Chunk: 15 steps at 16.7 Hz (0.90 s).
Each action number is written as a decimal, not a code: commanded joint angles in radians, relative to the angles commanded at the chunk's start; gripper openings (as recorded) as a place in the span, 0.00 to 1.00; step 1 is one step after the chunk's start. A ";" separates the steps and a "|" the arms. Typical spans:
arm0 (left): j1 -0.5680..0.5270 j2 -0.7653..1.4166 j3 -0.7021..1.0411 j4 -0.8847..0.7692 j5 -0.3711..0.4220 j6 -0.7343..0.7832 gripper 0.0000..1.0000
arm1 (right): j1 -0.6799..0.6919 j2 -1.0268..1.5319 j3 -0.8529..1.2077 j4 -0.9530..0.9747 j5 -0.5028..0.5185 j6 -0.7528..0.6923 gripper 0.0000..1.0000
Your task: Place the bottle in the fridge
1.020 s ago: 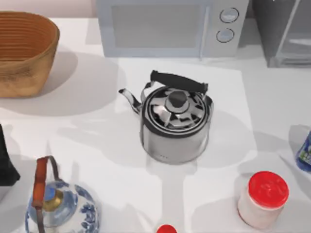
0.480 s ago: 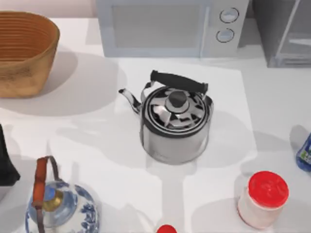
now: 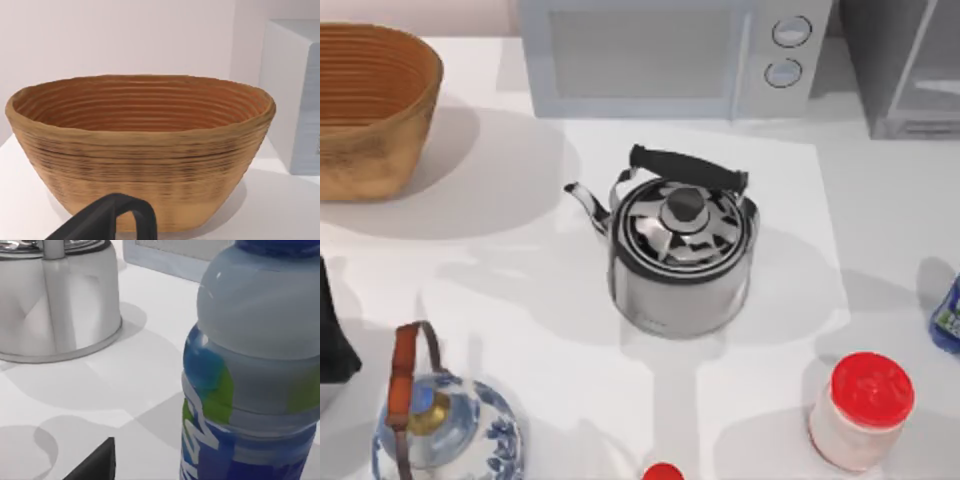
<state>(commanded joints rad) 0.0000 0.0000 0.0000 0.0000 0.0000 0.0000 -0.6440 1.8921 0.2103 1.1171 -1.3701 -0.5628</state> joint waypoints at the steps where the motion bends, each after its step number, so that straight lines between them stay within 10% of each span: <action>1: 0.000 0.000 0.000 0.000 0.000 0.000 1.00 | 0.009 -0.002 0.002 0.021 0.008 0.026 1.00; 15: 0.000 0.000 0.000 0.000 0.000 0.000 1.00 | 0.257 0.240 0.045 0.519 0.244 0.341 1.00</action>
<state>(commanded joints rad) 0.0000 0.0000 0.0000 0.0000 0.0000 0.0000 -0.3870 2.1318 0.2549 1.6359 -1.1260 -0.2222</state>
